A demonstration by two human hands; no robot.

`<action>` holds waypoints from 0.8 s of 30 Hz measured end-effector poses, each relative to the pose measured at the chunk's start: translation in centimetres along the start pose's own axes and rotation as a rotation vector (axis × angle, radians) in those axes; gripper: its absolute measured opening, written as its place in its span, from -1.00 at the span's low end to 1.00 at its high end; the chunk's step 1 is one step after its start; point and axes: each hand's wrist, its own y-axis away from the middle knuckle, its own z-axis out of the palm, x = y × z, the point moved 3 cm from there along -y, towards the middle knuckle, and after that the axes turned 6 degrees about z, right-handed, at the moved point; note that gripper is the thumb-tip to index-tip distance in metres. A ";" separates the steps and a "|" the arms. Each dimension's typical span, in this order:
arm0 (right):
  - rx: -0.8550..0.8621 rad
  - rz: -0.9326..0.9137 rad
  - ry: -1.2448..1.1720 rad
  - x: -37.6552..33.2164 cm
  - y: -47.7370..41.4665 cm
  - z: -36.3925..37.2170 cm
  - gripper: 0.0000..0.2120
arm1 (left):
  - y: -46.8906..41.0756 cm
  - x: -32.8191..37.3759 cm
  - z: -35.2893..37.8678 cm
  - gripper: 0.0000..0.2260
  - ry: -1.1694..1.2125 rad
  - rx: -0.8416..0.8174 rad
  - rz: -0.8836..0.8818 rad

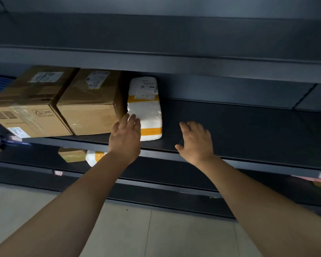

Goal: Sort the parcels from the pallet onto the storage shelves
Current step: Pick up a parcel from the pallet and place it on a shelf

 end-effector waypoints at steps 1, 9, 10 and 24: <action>0.007 0.010 0.019 0.4 1.2 -0.5 -0.33 | 0.6 0.4 -0.4 -0.34 -0.008 0.010 0.026; -0.019 0.225 0.100 3.6 14.5 -5.0 -0.31 | 8.3 5.1 -5.0 -0.38 0.049 0.029 0.268; -0.021 0.266 0.102 4.1 16.6 -5.7 -0.30 | 9.4 5.8 -5.7 -0.40 0.053 0.029 0.306; 0.058 0.797 0.135 11.7 48.8 -14.8 -0.39 | 26.2 24.0 -17.0 -0.43 0.146 0.192 0.844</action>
